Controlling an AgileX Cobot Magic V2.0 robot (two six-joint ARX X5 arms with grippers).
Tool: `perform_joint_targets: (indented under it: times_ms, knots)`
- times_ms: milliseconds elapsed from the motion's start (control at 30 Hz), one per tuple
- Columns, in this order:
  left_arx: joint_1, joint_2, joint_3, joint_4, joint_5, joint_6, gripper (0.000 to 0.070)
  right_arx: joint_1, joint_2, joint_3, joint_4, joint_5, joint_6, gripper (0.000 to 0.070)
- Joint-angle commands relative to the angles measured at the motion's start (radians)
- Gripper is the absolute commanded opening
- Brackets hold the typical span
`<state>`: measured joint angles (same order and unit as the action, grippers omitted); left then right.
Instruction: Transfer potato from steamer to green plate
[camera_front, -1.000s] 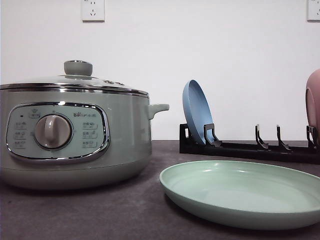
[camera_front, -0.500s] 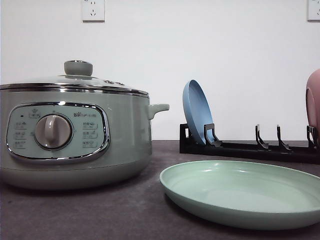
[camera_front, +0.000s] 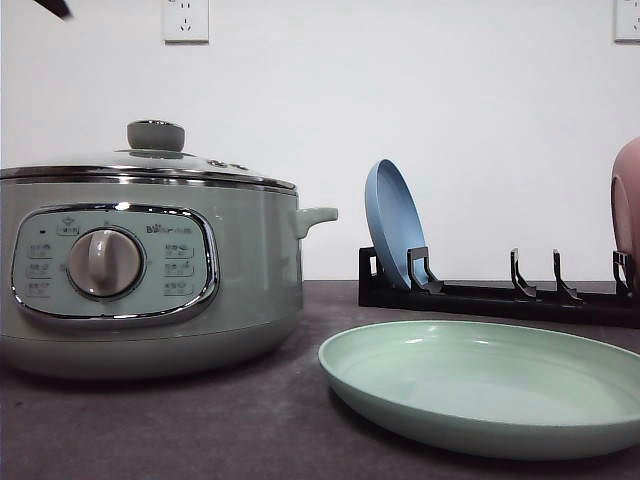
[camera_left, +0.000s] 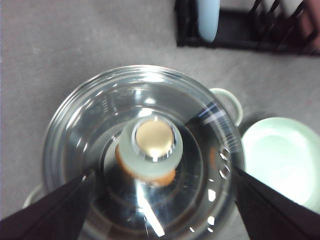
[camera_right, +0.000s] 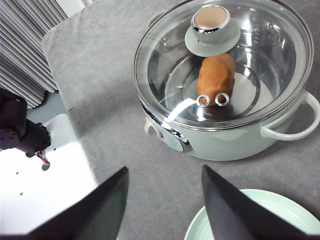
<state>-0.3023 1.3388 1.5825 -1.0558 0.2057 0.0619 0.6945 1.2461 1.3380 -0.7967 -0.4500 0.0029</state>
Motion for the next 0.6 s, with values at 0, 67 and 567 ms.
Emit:
perform_joint_targets:
  times_ms: [0, 67, 567]
  knots:
    - [-0.022, 0.049, 0.044, 0.0, -0.023, 0.016, 0.0555, 0.009, 0.01, 0.019, 0.005, -0.001, -0.014, 0.0288]
    - [-0.042, 0.093, 0.059, 0.0, -0.049, 0.016, 0.0555, 0.009, 0.01, 0.019, 0.003, -0.001, -0.014, 0.0288]
    - [-0.103, 0.282, 0.062, 0.008, -0.133, 0.03, 0.0552, 0.009, 0.01, 0.019, 0.002, 0.006, -0.016, 0.0288]
